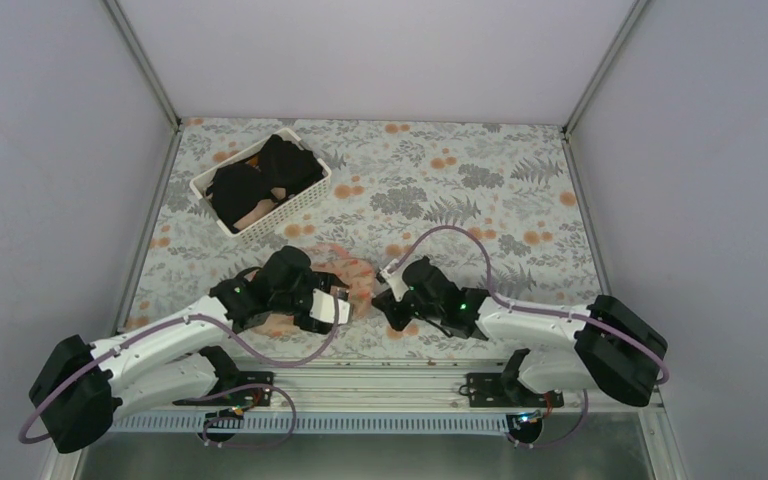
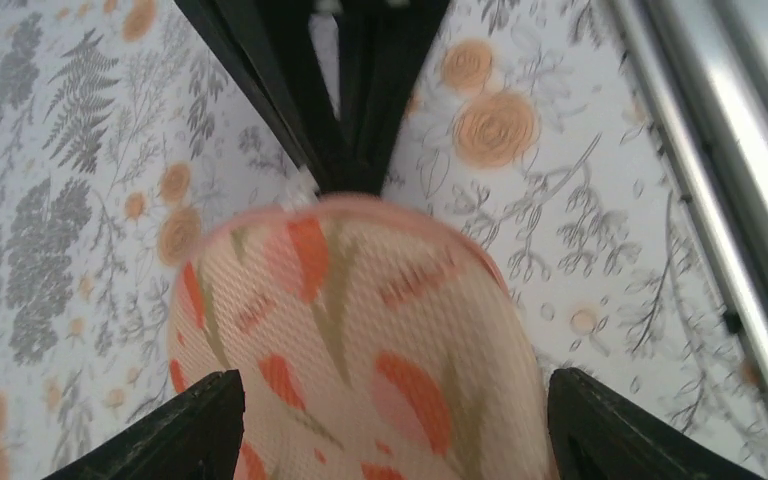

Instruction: Unzip the laundry bag and remove the bra

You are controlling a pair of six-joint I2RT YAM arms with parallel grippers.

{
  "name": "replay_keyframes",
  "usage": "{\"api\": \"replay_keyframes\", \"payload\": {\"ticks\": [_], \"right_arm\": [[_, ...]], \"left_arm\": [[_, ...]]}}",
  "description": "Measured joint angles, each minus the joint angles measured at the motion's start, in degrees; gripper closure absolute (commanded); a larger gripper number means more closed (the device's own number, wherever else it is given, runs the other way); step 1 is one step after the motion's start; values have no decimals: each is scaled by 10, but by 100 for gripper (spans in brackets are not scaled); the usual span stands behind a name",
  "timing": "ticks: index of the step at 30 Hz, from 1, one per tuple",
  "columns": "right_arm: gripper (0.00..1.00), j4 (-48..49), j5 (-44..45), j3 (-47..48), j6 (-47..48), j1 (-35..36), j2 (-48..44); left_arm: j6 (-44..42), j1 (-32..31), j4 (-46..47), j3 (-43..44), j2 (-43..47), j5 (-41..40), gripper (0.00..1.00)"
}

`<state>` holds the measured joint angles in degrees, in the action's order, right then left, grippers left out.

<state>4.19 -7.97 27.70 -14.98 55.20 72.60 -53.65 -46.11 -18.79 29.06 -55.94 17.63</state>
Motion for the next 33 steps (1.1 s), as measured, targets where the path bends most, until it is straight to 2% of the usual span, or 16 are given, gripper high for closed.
{"api": "replay_keyframes", "payload": {"ticks": [4,7,11,17,23,28,33], "right_arm": [[96,2,-17,13,-3,35,5],[96,14,-30,33,-8,52,16],[96,30,-45,47,-16,55,18],[96,32,-49,50,-18,55,18],[96,30,-48,50,-18,55,18],[96,15,-31,50,-18,52,8],[96,-1,-14,40,-24,21,-5]], "left_arm": [[63,0,-8,12,1,47,26],[102,0,-14,11,3,70,31],[158,0,-14,10,9,75,46],[191,1,-2,5,15,48,66],[194,1,2,2,19,31,96],[173,1,3,2,20,25,98],[100,1,7,6,22,25,98]]}}
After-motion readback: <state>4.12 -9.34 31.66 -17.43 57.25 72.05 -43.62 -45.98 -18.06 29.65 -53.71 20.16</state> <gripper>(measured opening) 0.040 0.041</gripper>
